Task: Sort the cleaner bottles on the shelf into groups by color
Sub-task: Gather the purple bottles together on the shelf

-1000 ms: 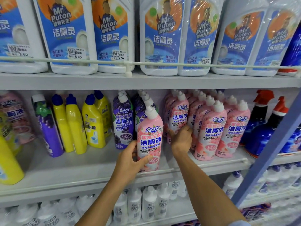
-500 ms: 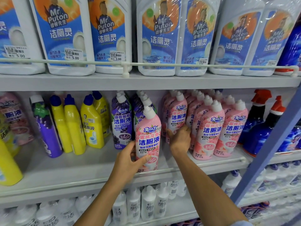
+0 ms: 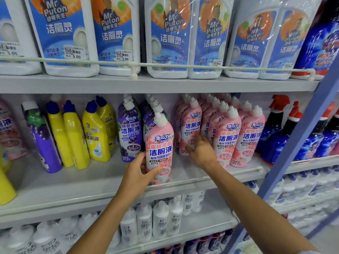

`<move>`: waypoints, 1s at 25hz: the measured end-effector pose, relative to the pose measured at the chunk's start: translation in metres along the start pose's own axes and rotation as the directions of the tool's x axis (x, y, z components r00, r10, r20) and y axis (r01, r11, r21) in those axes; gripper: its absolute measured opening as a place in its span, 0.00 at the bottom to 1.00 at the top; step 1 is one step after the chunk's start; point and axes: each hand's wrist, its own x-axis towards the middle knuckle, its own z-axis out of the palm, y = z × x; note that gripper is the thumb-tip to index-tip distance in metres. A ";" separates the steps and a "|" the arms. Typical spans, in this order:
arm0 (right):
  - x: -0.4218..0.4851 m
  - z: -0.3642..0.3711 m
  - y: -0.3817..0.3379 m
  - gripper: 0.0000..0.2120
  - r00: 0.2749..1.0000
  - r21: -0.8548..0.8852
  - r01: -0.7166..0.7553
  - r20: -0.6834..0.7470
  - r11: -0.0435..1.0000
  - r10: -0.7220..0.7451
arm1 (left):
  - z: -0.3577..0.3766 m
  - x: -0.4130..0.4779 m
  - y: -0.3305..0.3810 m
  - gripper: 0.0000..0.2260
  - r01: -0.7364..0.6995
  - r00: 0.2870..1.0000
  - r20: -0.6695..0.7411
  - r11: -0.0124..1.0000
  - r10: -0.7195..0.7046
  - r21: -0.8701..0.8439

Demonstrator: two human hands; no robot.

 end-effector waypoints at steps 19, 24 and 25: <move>-0.079 -0.095 -0.009 0.40 0.836 -0.179 0.496 0.361 0.849 -0.413 | -0.010 0.012 -0.008 0.18 -0.020 0.997 0.072 0.987 0.008 0.157; -0.059 -0.106 -0.046 0.45 0.838 -0.104 0.497 0.315 0.862 -0.445 | -0.014 0.012 0.000 0.22 0.009 0.994 0.098 0.953 -0.040 0.303; -0.053 -0.106 -0.053 0.46 0.835 -0.091 0.507 0.299 0.857 -0.462 | -0.016 0.012 0.005 0.24 -0.011 0.993 0.116 0.918 -0.038 0.396</move>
